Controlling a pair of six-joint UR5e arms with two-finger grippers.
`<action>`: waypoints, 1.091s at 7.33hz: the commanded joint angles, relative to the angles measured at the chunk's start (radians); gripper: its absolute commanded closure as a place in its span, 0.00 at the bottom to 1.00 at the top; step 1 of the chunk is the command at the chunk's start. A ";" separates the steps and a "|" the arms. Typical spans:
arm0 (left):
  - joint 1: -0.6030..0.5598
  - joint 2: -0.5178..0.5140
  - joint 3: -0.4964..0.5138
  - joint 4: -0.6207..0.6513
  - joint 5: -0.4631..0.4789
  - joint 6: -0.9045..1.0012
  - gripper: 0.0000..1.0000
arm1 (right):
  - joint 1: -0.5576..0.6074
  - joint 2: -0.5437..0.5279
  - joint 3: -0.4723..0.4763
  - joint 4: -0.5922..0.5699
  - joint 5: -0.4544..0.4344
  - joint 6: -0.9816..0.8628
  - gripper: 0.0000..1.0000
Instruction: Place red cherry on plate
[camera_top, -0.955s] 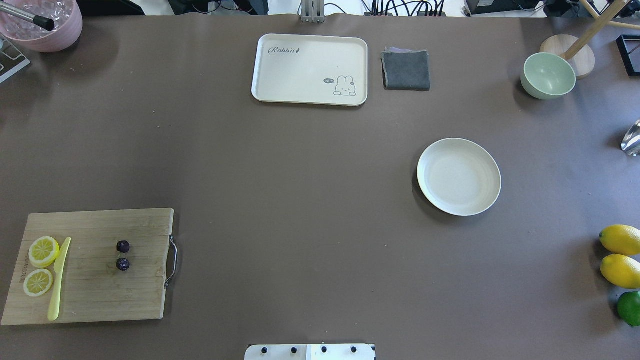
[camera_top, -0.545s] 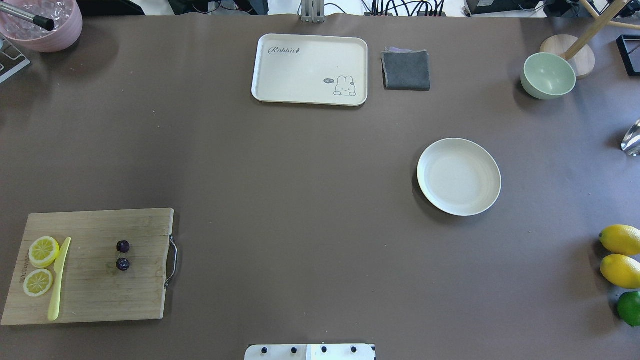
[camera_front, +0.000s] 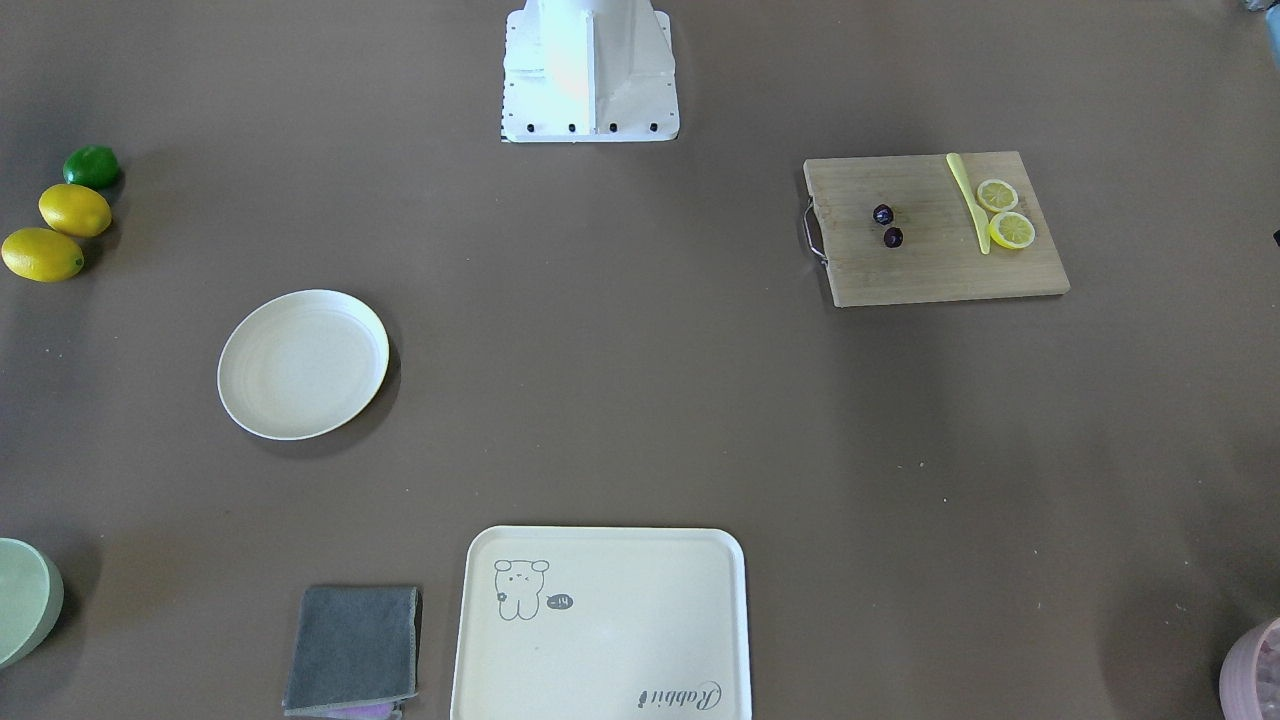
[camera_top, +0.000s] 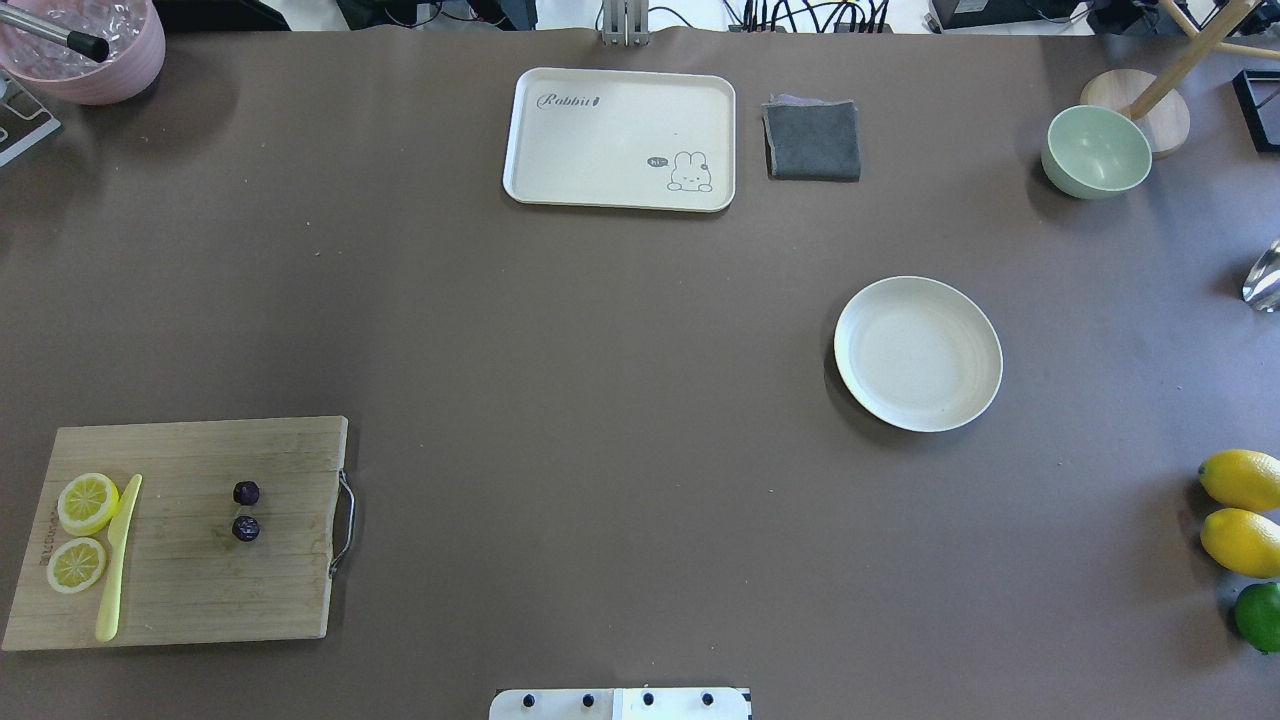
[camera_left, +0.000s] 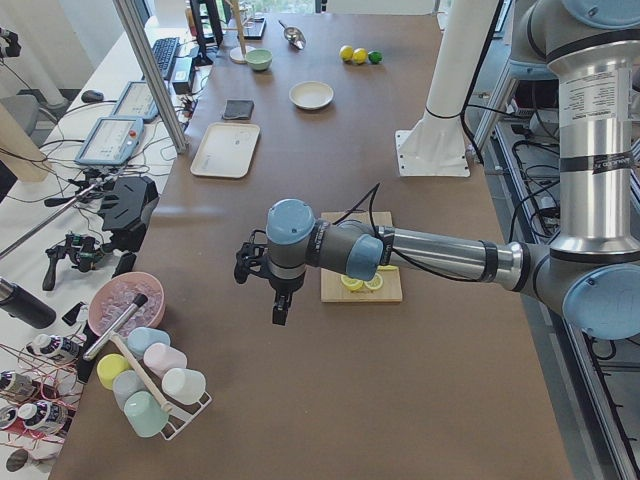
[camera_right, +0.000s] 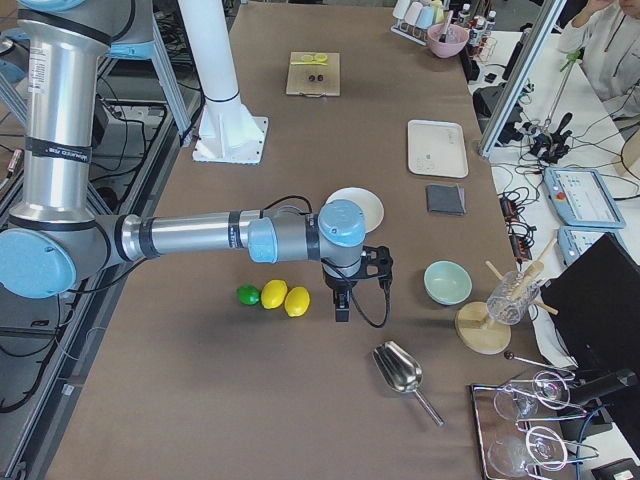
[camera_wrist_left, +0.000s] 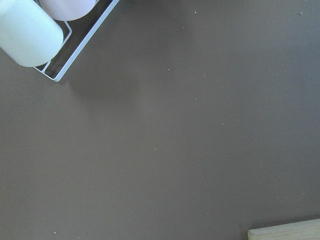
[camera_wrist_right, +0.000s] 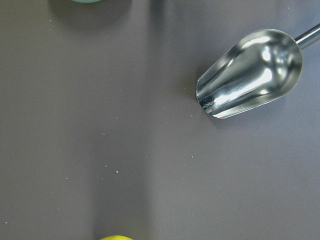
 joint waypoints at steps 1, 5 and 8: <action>0.000 0.001 0.001 -0.023 0.000 0.001 0.02 | 0.000 -0.001 0.001 0.001 0.015 -0.007 0.00; 0.009 0.001 0.000 -0.042 -0.001 0.001 0.02 | -0.002 -0.001 -0.004 0.001 0.013 0.002 0.00; 0.028 0.001 0.003 -0.052 -0.001 0.001 0.02 | -0.002 -0.004 -0.004 0.002 0.004 -0.010 0.00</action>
